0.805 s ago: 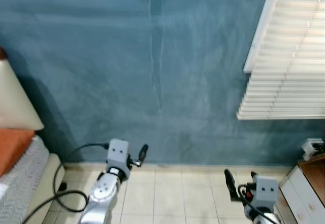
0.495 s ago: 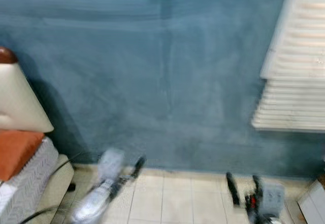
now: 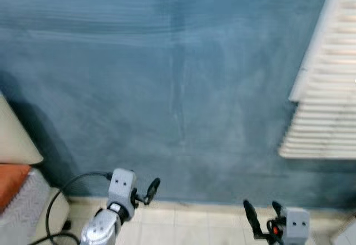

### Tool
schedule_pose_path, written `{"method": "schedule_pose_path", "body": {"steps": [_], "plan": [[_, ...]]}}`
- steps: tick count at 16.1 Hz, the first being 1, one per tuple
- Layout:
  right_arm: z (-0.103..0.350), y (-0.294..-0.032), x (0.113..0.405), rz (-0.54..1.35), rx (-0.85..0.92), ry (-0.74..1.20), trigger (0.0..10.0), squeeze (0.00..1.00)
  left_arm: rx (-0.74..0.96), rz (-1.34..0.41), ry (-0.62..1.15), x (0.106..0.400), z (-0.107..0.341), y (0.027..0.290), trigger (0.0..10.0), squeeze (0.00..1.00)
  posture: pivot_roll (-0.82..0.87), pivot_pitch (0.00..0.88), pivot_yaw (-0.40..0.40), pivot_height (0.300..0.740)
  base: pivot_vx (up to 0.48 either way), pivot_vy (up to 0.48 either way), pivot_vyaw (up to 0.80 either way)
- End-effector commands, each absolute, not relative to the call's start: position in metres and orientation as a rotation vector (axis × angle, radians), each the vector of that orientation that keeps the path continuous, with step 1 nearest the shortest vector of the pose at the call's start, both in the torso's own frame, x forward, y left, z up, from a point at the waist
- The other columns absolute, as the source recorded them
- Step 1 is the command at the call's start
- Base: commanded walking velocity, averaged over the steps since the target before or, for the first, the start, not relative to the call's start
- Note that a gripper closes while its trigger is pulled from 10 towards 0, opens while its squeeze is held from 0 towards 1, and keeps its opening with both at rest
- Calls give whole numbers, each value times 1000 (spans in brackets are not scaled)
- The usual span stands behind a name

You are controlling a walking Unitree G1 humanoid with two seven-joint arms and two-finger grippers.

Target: Clean up the room

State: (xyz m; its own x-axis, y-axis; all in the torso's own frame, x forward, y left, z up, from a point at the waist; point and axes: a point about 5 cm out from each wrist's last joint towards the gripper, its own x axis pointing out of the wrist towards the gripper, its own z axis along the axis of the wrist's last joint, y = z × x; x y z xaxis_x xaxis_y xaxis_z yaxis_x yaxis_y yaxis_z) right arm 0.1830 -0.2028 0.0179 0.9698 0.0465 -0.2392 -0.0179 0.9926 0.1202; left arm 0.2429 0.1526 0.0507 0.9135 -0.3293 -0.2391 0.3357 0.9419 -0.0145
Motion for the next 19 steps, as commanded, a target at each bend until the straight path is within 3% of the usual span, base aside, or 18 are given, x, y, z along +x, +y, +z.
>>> {"method": "schedule_pose_path", "body": {"steps": [1, 6, 19], "plan": [[23, -195, 183, 51, 146, 228, 10000, 0, 36, -318, 242, 243, 52, 161, 10000, 0, -110, 0, -5, 740, 465, 0, 0], [29, -187, 169, 134, 220, 213, 10000, 0, -62, -297, 167, 222, 62, 163, 10000, 0, -99, 0, -23, 740, 472, 0, 0], [25, -189, 171, 158, 158, 269, 10000, 0, -58, -285, 179, 220, 60, 158, 10000, 0, -86, 0, -35, 740, 0, 0, 0]]}}
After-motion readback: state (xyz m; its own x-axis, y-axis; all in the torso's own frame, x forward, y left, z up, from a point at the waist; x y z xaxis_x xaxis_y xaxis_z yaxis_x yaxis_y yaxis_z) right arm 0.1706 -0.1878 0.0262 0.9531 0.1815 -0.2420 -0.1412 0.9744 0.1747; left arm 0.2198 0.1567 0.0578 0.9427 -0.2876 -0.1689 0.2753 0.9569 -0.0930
